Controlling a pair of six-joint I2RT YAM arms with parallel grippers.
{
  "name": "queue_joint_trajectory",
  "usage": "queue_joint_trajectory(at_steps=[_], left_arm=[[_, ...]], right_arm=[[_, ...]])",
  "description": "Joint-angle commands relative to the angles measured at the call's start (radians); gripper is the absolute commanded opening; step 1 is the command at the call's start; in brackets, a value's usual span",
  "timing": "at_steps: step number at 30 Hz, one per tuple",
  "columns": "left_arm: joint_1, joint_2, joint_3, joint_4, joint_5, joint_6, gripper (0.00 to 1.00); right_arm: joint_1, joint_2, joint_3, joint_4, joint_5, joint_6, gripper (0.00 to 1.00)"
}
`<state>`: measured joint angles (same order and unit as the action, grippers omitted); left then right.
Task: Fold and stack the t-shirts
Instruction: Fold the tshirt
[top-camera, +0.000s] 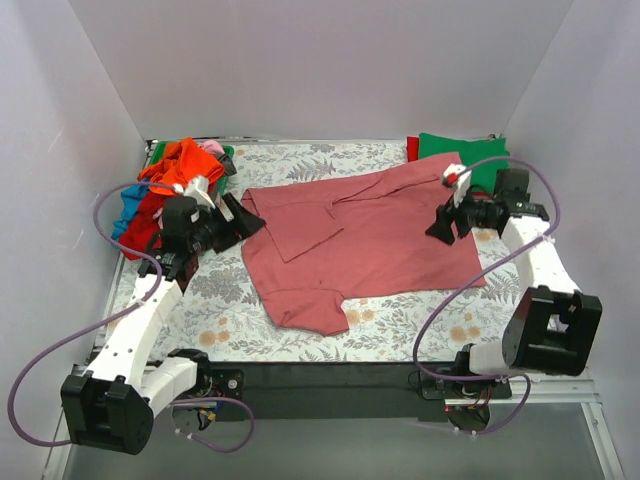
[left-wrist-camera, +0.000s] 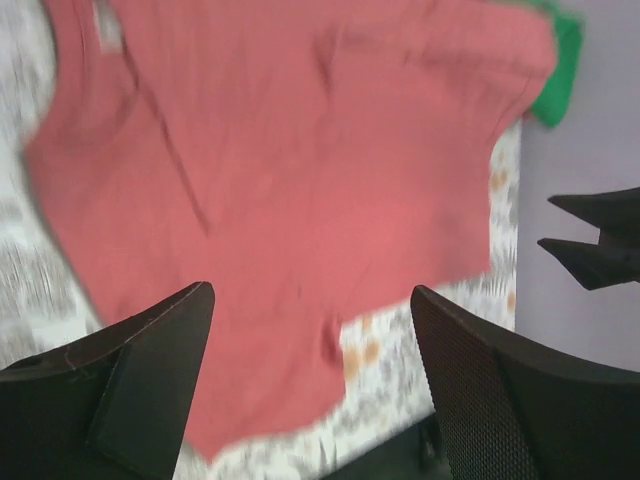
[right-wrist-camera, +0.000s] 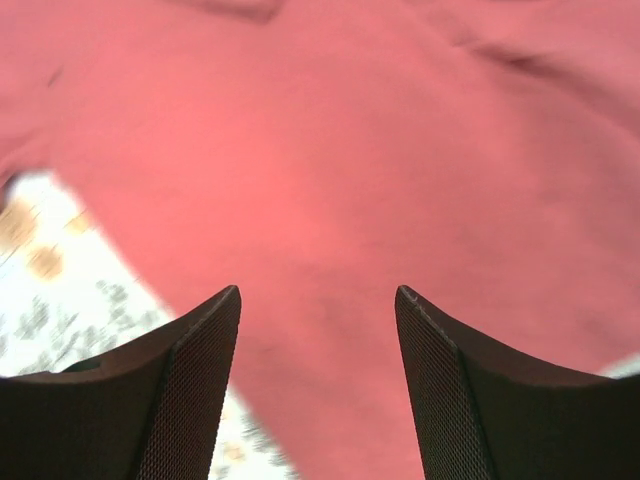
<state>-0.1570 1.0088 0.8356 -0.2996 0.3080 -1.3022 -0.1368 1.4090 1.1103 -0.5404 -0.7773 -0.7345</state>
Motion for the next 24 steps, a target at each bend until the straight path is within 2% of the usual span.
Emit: queue_joint_trajectory(at_steps=[1,4,5,6,8,9,12,19,24], left_arm=[[-0.047,-0.053,-0.073,-0.297,0.151,-0.132,0.78],[-0.179,-0.076,-0.058,-0.461,0.039,-0.192,0.78],[-0.218,-0.073,-0.061,-0.492,0.005,-0.256,0.77],[-0.295,-0.067,-0.072,-0.539,-0.015,-0.291,0.71],[-0.370,-0.038,-0.087,-0.591,-0.073,-0.409,0.70],[-0.439,-0.026,-0.096,-0.640,-0.164,-0.437,0.63],[-0.509,0.049,-0.090,-0.756,-0.292,-0.526,0.63],[-0.556,0.112,-0.153,-0.656,-0.345,-0.578,0.61],[-0.559,0.210,-0.151,-0.527,-0.400,-0.542,0.52]], right_arm=[[0.029,-0.137,-0.191,-0.161,-0.063,-0.241,0.70],[0.049,-0.264,-0.291,-0.161,-0.054,-0.264,0.72],[0.063,-0.286,-0.335,-0.159,-0.054,-0.264,0.73],[0.071,-0.320,-0.351,-0.161,-0.054,-0.260,0.73],[0.086,-0.338,-0.391,-0.156,-0.063,-0.246,0.73],[0.088,-0.344,-0.401,-0.153,-0.068,-0.243,0.73],[0.088,-0.337,-0.421,-0.147,-0.088,-0.224,0.72],[0.088,-0.340,-0.425,-0.132,-0.100,-0.200,0.72],[0.088,-0.335,-0.428,-0.128,-0.099,-0.197,0.72]])
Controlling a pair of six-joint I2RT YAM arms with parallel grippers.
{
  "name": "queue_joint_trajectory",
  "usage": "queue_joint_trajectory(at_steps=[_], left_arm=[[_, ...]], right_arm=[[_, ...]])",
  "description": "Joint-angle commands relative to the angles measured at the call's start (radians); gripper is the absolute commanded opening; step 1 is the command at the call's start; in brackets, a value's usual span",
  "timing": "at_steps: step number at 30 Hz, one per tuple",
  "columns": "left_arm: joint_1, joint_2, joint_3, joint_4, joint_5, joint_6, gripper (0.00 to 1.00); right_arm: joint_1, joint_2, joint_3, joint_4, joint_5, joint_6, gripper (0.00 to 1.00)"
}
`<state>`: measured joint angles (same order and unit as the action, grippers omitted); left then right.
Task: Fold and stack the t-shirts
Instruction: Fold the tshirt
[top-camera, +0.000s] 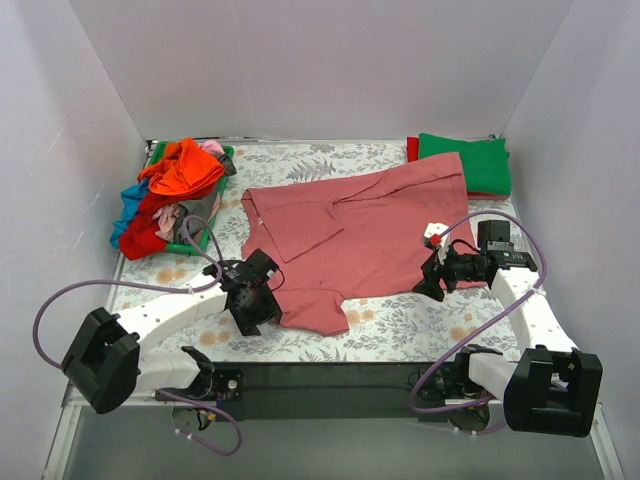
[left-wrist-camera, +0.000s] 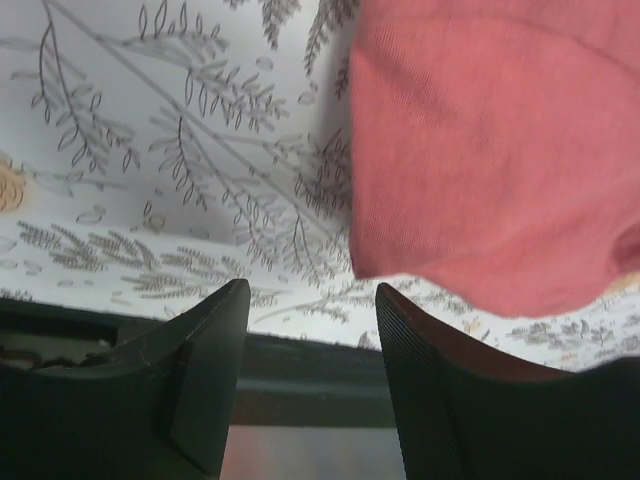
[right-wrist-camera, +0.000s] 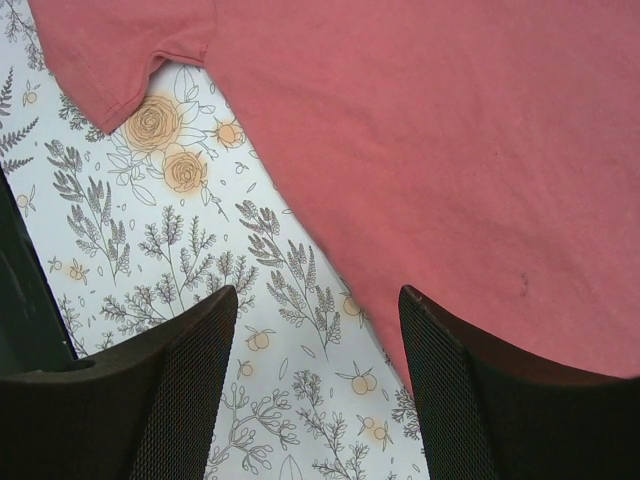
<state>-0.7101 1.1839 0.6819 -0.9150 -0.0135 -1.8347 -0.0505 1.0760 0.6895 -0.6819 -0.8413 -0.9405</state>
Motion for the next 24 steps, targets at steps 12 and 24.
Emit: queue_joint_trajectory(at_steps=[12,24], left_arm=[[-0.006,0.108,0.033,0.229,-0.097,0.055,0.10],[0.139,0.080,0.117,0.398,0.081,0.141,0.00]], right_arm=[[0.000,0.016,-0.013,0.013,-0.048,0.006,0.72],[0.000,0.024,-0.013,0.013,-0.048,0.005,0.72]])
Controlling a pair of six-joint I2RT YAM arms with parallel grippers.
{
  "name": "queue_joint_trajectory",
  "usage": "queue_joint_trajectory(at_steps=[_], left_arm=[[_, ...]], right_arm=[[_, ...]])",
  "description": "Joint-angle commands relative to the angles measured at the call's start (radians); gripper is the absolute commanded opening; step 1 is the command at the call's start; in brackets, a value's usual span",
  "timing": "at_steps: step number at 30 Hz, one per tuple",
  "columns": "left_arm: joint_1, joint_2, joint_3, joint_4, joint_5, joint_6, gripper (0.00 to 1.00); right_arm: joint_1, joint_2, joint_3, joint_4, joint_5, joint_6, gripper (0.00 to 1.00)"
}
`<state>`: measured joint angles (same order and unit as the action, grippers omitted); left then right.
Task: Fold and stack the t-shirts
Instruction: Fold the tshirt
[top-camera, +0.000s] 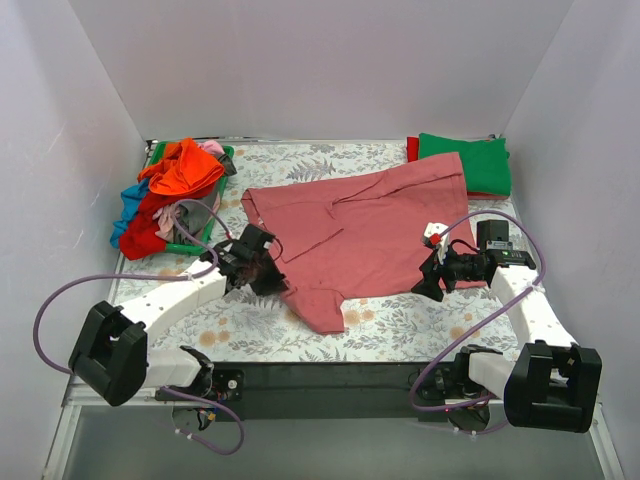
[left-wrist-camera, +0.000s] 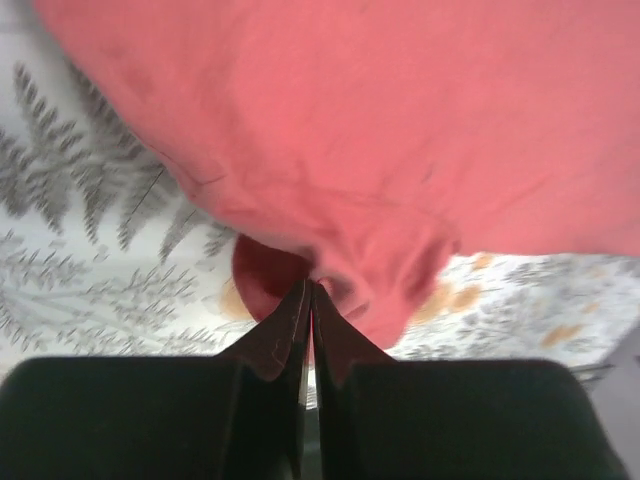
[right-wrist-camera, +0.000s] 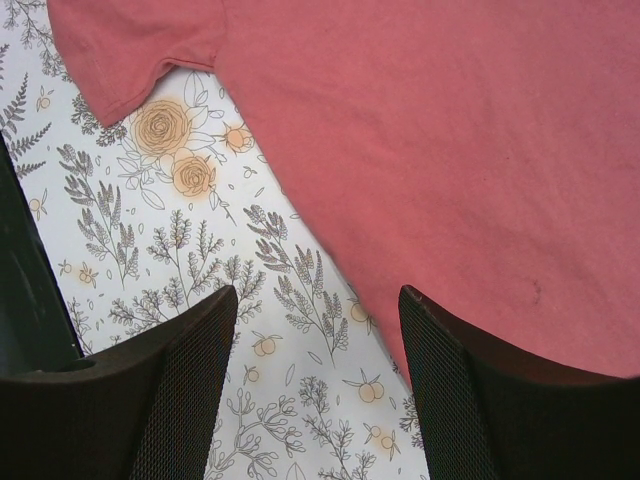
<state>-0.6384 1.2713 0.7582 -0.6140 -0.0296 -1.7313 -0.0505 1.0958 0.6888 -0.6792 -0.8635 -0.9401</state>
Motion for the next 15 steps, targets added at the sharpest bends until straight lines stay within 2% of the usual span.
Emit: queue_joint_trajectory(at_steps=[1,5,8,9,12,14,15], left_arm=[[0.094,0.005,0.044,0.117,0.127,0.048,0.00],[0.232,0.101,0.090,0.212,0.278,0.082,0.00],[0.278,0.213,0.141,0.244,0.383,0.140,0.09],[0.284,0.236,0.170,0.255,0.433,0.160,0.16],[0.292,0.275,0.219,0.286,0.526,0.236,0.22],[0.292,0.240,0.236,0.255,0.514,0.292,0.32],[0.292,0.214,0.248,0.234,0.458,0.335,0.37]], right_arm=[[0.000,0.006,-0.012,0.010,-0.025,0.004,0.72],[0.000,0.013,-0.012,0.010,-0.022,0.003,0.72],[0.000,0.019,-0.014,0.009,-0.020,0.001,0.72],[0.001,0.022,-0.012,0.009,-0.020,0.001,0.72],[0.000,0.024,-0.014,0.007,-0.020,0.001,0.72],[0.000,0.024,-0.014,0.009,-0.022,0.001,0.72],[0.000,0.021,-0.014,0.009,-0.023,0.001,0.72]])
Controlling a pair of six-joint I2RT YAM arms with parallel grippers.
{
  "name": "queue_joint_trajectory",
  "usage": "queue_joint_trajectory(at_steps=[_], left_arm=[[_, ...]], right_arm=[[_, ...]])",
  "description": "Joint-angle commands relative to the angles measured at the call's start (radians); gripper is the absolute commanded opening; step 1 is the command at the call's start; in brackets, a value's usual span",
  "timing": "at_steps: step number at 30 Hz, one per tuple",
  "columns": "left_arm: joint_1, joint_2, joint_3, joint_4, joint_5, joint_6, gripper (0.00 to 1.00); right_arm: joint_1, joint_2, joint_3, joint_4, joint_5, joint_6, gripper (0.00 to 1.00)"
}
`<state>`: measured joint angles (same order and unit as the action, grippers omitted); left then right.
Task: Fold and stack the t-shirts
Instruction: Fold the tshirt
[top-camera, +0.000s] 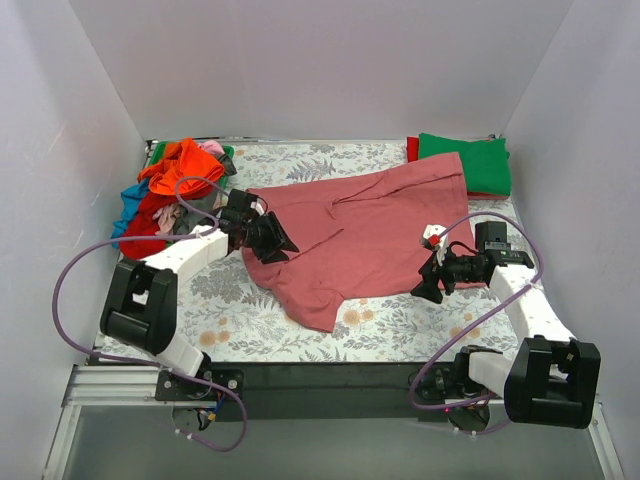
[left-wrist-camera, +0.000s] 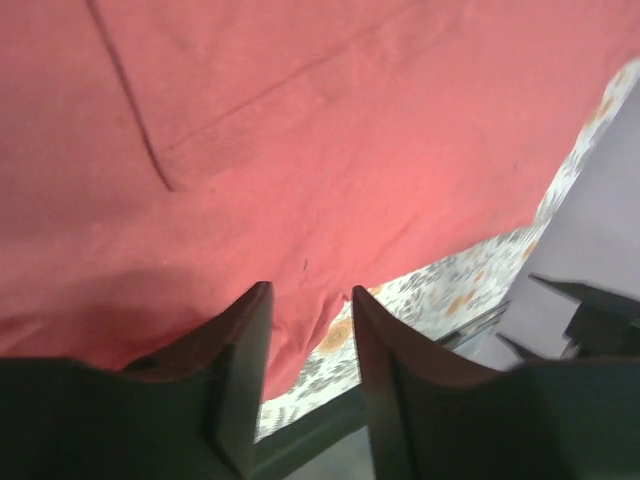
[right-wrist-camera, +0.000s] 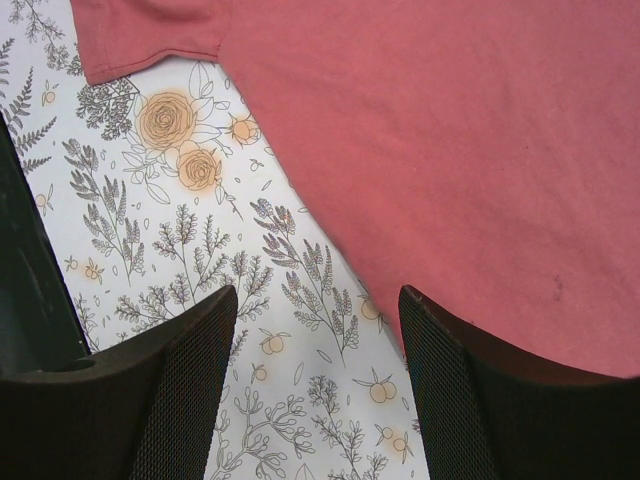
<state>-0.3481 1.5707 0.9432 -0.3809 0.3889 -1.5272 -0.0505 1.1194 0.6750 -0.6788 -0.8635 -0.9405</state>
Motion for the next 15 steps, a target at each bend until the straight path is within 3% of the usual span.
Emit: queue_joint_trajectory(at_steps=[1,6,10,11,15], left_arm=[[0.001,-0.110,0.069,-0.054,0.009,0.156,0.41],[0.001,-0.373,0.007,-0.188,-0.087,0.171,0.42],[0.000,-0.507,-0.162,-0.288,-0.003,0.081,0.43],[-0.002,-0.511,-0.228,-0.302,0.060,0.076,0.43],[-0.009,-0.498,-0.349,-0.302,0.094,0.056,0.43]], right_arm=[[0.000,-0.003,0.000,0.008,-0.025,0.002,0.72],[0.001,0.000,0.000,0.005,-0.031,0.002,0.72],[0.001,0.005,0.001,0.007,-0.034,0.003,0.72],[0.003,0.005,0.001,0.007,-0.035,0.003,0.72],[0.001,0.013,0.003,0.008,-0.039,0.006,0.72]])
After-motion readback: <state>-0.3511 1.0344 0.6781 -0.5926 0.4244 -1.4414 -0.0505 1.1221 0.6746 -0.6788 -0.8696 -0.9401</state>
